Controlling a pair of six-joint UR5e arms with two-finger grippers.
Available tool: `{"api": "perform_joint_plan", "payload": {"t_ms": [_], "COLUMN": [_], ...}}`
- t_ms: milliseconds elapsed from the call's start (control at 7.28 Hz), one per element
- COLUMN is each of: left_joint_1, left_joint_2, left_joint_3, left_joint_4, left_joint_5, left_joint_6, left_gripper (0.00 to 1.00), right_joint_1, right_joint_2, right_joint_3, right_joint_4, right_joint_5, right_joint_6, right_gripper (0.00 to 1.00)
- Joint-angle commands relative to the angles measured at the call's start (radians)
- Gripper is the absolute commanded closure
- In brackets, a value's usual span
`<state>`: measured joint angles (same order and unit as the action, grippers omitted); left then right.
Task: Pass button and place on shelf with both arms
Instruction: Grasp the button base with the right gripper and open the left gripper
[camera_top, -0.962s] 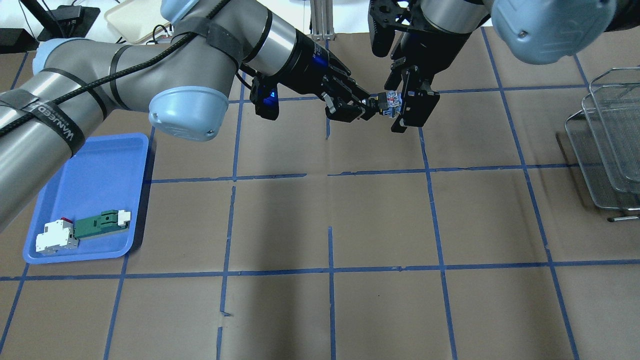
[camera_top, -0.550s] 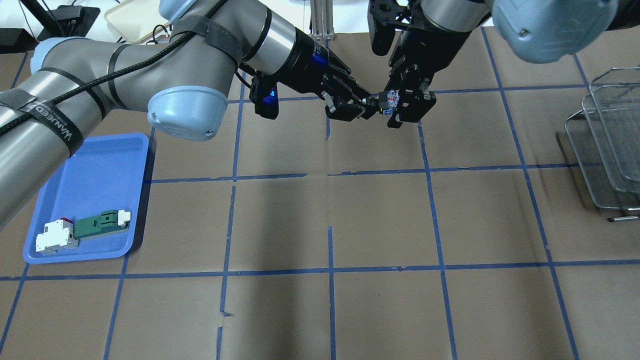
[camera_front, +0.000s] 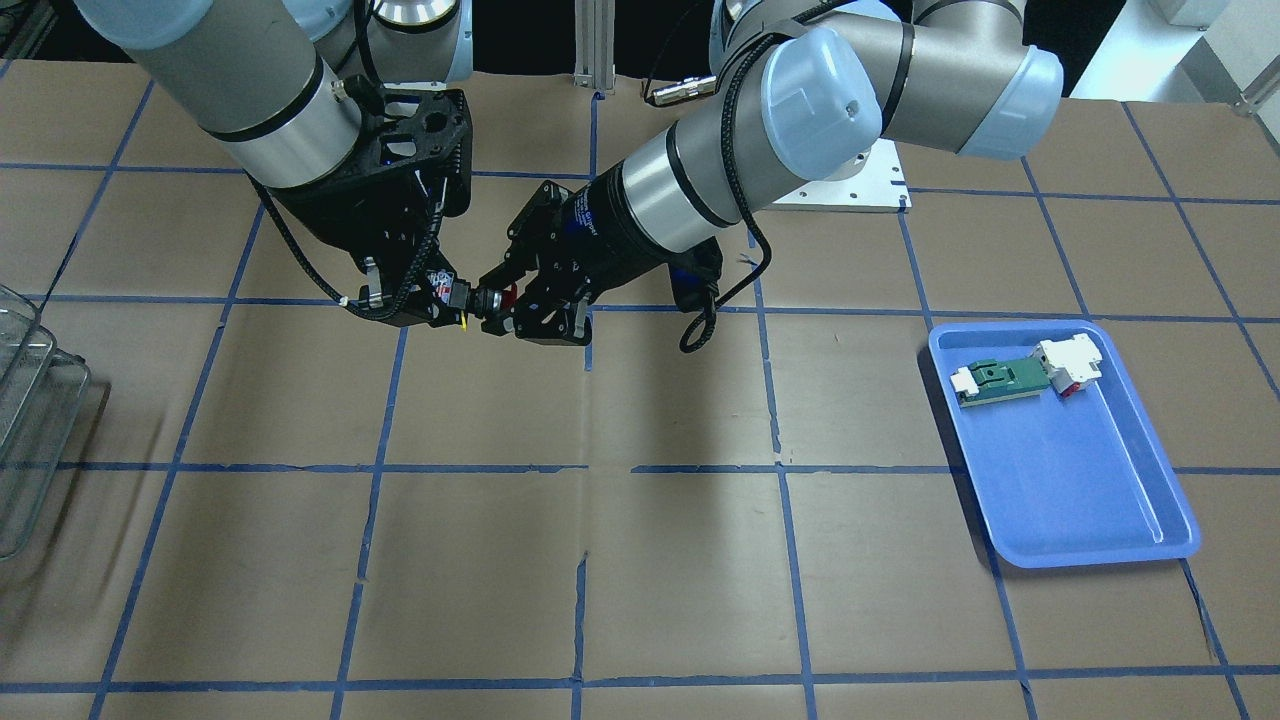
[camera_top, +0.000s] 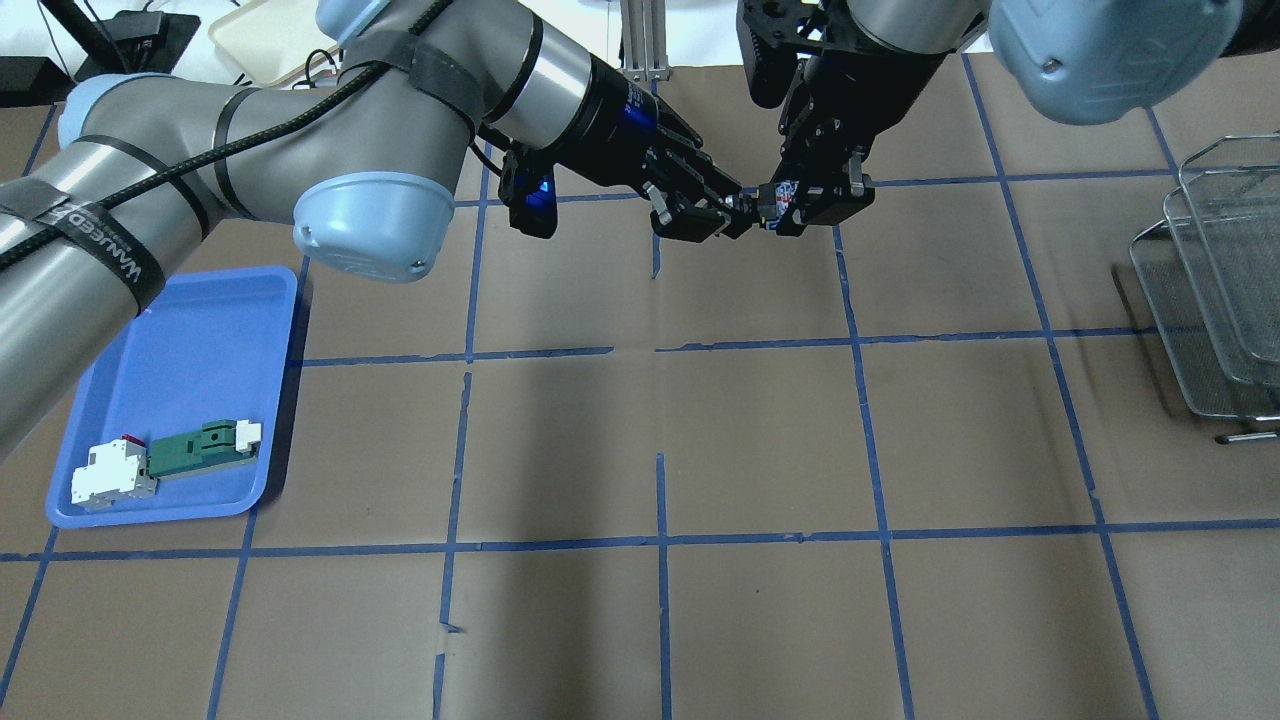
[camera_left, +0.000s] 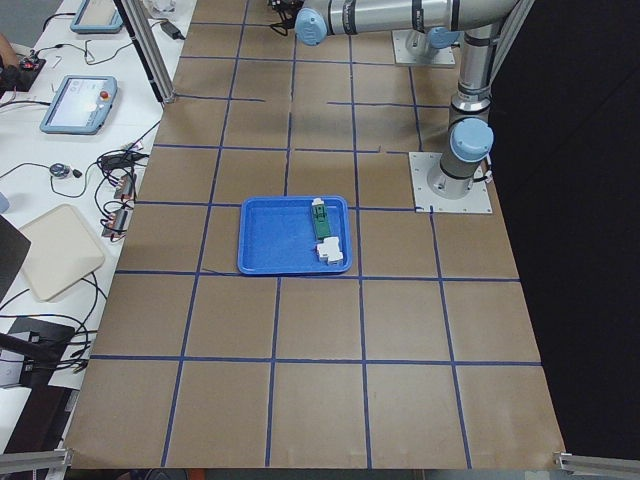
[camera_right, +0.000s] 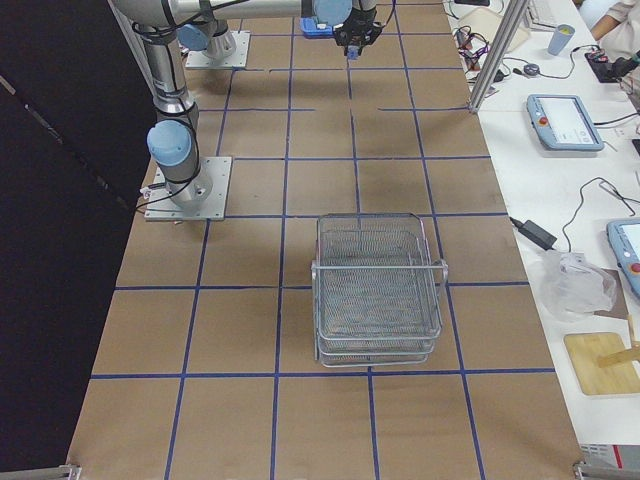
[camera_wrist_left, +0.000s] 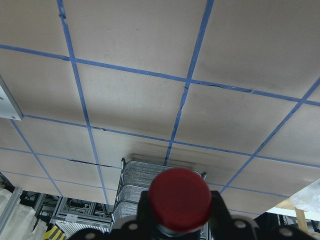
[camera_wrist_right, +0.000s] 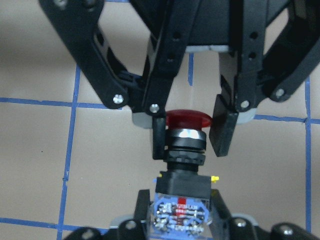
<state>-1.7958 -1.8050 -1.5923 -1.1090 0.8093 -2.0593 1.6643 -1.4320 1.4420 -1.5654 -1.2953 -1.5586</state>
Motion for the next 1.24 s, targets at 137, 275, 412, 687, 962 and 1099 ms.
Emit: {"api": "perform_joint_plan", "payload": {"t_ms": [137, 275, 412, 687, 962, 1099], "left_joint_1": [0.001, 0.001, 0.001, 0.001, 0.044, 0.108], "left_joint_2": [0.006, 0.006, 0.007, 0.016, 0.033, 0.044], "left_joint_3": [0.011, 0.012, 0.012, 0.002, 0.018, 0.008], "left_joint_4": [-0.002, -0.002, -0.002, -0.002, -0.006, -0.011], "left_joint_5": [-0.013, -0.009, -0.01, -0.01, -0.006, 0.022], "left_joint_6": [-0.034, -0.035, -0.038, -0.036, -0.018, 0.028], "left_gripper": [0.53, 0.38, 0.08, 0.0, 0.02, 0.03], "right_joint_1": [0.0, 0.0, -0.005, -0.014, -0.064, -0.133], "right_joint_2": [0.001, 0.001, 0.001, 0.002, 0.008, 0.011], "right_joint_3": [0.0, 0.0, -0.002, -0.002, 0.001, 0.005], "right_joint_4": [-0.012, -0.016, -0.019, -0.021, -0.05, -0.048], "right_joint_5": [0.001, -0.001, -0.001, -0.002, -0.051, -0.064], "right_joint_6": [-0.003, -0.003, -0.005, -0.005, -0.014, -0.04], "right_gripper": [1.0, 1.0, 1.0, 1.0, 1.0, 1.0]}}
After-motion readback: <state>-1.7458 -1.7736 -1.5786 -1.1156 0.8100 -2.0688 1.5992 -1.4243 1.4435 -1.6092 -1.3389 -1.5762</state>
